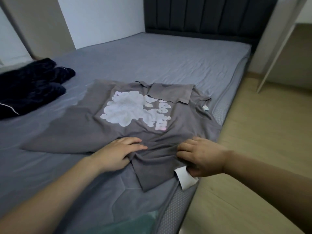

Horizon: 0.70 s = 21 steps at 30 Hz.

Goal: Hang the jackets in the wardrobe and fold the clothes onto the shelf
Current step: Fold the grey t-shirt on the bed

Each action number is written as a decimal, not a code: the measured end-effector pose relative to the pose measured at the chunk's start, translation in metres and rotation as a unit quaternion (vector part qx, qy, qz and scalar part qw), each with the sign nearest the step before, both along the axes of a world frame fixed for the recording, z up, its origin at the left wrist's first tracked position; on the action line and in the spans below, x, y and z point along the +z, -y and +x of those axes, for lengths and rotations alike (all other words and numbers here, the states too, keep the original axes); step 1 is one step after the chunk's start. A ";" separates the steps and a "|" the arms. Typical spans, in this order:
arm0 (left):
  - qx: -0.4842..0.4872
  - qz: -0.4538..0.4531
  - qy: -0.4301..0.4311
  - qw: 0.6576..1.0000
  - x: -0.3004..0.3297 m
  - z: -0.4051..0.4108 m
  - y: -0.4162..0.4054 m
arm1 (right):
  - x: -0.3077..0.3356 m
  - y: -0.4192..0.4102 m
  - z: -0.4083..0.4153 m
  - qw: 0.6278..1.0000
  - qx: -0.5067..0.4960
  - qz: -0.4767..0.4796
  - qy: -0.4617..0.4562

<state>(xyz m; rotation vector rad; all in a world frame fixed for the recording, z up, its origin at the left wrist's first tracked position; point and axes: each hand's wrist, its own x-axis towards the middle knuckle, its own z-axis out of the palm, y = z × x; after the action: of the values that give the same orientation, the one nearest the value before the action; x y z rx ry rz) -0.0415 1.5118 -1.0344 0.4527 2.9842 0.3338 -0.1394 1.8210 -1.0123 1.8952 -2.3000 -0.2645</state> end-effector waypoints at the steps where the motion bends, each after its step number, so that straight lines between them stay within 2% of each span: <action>1: 0.013 0.057 -0.016 0.998 0.001 -0.002 -0.001 | 0.003 0.006 0.003 0.999 -0.023 0.024 0.020; 3: 0.044 0.147 0.031 0.988 0.012 -0.008 -0.003 | 0.010 0.015 0.008 0.987 -0.121 0.044 0.099; 5: 0.041 0.186 0.142 0.971 0.027 -0.014 -0.004 | 0.018 0.018 0.008 0.963 -0.203 0.065 0.165; 8: 0.041 0.290 0.272 0.917 0.051 -0.013 -0.003 | 0.027 0.007 0.000 0.924 -0.260 0.024 0.278; 9: 0.056 0.322 0.287 0.900 0.056 -0.012 -0.004 | 0.028 -0.001 -0.003 0.892 -0.287 -0.009 0.350; 10: 0.076 0.357 0.295 0.883 0.060 -0.011 -0.004 | 0.028 -0.009 -0.005 0.842 -0.313 -0.049 0.437; 12: 0.153 0.434 0.278 0.843 0.063 -0.018 -0.008 | 0.026 -0.023 -0.010 0.717 -0.353 -0.154 0.581; 14: 0.245 0.470 0.220 0.819 0.062 -0.035 -0.011 | 0.022 -0.029 -0.017 0.609 -0.405 -0.274 0.624; 15: 0.287 0.474 0.187 0.811 0.060 -0.046 -0.014 | 0.019 -0.029 -0.022 0.581 -0.437 -0.318 0.609; 16: 0.326 0.477 0.155 0.802 0.056 -0.056 -0.019 | 0.016 -0.028 -0.025 0.578 -0.469 -0.335 0.577; 18: 0.384 0.492 0.096 0.775 0.042 -0.071 -0.031 | 0.009 -0.021 -0.030 0.621 -0.517 -0.288 0.514; 21: 0.417 0.546 0.104 0.719 0.013 -0.072 -0.041 | -0.008 -0.010 -0.032 0.685 -0.541 -0.214 0.438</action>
<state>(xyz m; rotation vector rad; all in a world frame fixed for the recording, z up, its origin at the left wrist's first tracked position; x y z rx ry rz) -0.1134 1.5531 -1.0209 -0.8870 2.1882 2.0329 -0.1715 1.8313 -1.0201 0.1478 -3.3151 1.2270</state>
